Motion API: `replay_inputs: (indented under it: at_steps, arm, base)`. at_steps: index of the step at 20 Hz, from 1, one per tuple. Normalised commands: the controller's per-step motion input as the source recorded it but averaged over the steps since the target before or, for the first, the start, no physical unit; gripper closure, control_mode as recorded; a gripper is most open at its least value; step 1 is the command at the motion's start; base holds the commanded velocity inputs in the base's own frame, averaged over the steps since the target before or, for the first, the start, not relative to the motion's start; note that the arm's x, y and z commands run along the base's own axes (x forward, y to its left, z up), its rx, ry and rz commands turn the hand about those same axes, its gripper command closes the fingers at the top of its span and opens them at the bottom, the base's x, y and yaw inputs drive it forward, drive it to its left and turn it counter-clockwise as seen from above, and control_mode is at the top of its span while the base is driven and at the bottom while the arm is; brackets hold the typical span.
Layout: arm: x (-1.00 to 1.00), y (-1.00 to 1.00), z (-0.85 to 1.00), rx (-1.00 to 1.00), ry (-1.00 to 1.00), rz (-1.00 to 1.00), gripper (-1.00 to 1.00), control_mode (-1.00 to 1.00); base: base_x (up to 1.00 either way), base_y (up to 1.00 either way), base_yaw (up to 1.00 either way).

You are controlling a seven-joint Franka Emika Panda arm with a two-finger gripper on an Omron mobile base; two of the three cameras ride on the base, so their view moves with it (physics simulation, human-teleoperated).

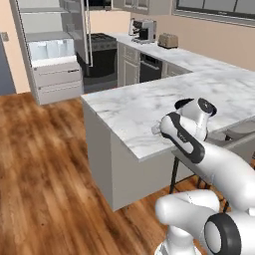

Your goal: Take the cheese, chicken drumstick, and garlic from the fridge and place them on the plate on the dining counter to create an appetizer plate.

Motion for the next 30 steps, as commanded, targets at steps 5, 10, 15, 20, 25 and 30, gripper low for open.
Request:
replay_inputs:
  at_steps: [5, 10, 15, 20, 25, 30]
  arm:
    - [0.00, 0.00, 0.00, 0.00, 0.00, 0.00, 1.00, 1.00]
    - [0.00, 0.00, 0.00, 0.00, 0.00, 0.00, 1.00, 1.00]
    - [0.00, 0.00, 0.00, 0.00, 0.00, 0.00, 1.00, 1.00]
    - [0.00, 0.00, 0.00, 0.00, 0.00, 0.00, 1.00, 1.00]
    - [0.55, -0.06, -0.22, 0.00, 0.02, -0.13, 1.00, -1.00]
    - [0.25, -0.26, -0.51, -0.03, 0.04, -0.22, 1.00, -1.00]
  base:
    - [0.33, -0.96, 0.00]
    - [0.39, -0.96, 0.00]
    - [0.70, -0.58, -0.01]
    - [0.94, -0.03, -0.07]
    - [0.20, 0.00, -0.03]
    - [0.00, 0.00, 0.00]
